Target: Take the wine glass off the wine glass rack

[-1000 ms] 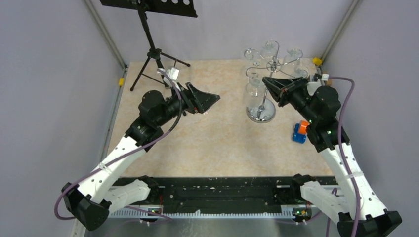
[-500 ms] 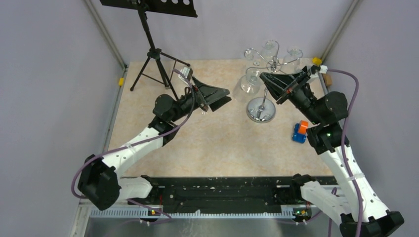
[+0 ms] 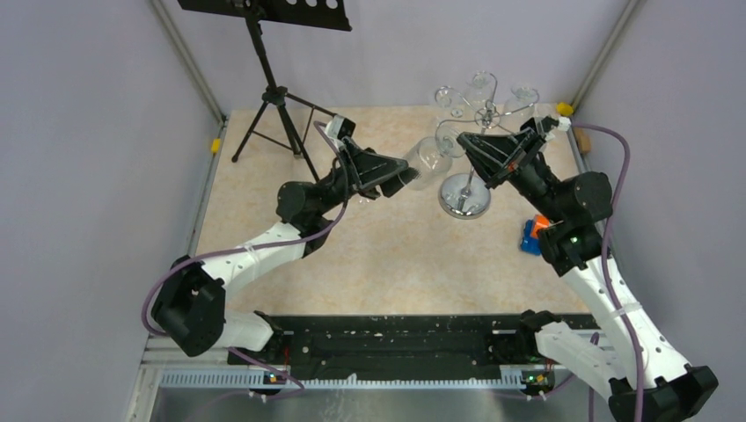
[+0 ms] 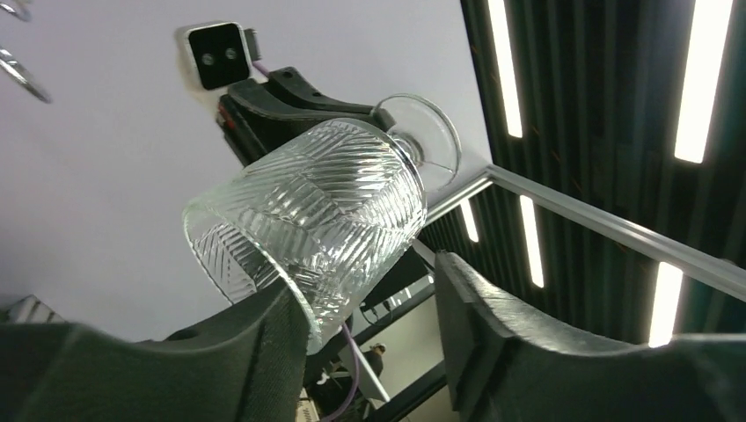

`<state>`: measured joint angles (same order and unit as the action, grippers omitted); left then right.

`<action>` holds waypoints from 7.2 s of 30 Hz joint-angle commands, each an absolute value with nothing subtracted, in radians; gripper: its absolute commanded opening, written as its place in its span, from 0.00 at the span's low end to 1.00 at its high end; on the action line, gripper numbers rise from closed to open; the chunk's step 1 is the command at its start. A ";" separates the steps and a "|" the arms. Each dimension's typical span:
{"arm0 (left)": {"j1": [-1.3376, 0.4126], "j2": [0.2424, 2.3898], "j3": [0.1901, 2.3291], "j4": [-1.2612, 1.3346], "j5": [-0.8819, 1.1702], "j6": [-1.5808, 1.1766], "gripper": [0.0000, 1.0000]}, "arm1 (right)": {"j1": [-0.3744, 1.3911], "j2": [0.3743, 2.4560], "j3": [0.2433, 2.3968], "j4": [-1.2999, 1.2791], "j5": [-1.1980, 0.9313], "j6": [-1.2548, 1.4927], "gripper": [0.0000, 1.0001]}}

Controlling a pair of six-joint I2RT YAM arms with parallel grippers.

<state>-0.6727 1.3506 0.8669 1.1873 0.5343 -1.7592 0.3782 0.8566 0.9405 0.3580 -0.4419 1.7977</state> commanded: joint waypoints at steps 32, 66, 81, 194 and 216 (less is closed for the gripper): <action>-0.673 1.240 0.892 1.327 0.494 -1.614 0.00 | 0.413 0.842 0.877 0.459 -0.381 1.695 0.64; -0.571 1.162 1.212 -0.614 0.159 -0.444 0.00 | 0.410 0.770 1.240 -0.591 -0.161 0.708 0.64; -0.690 1.783 1.724 -0.705 -0.006 -0.429 0.00 | 0.411 0.721 1.315 -0.672 0.197 0.591 0.64; -0.487 1.130 1.228 -0.380 0.170 -0.426 0.99 | -0.345 1.150 1.299 -0.395 -0.516 0.749 0.57; -0.486 1.128 1.216 -0.382 0.161 -0.423 0.99 | -0.344 1.201 1.356 -0.371 -0.593 0.695 0.24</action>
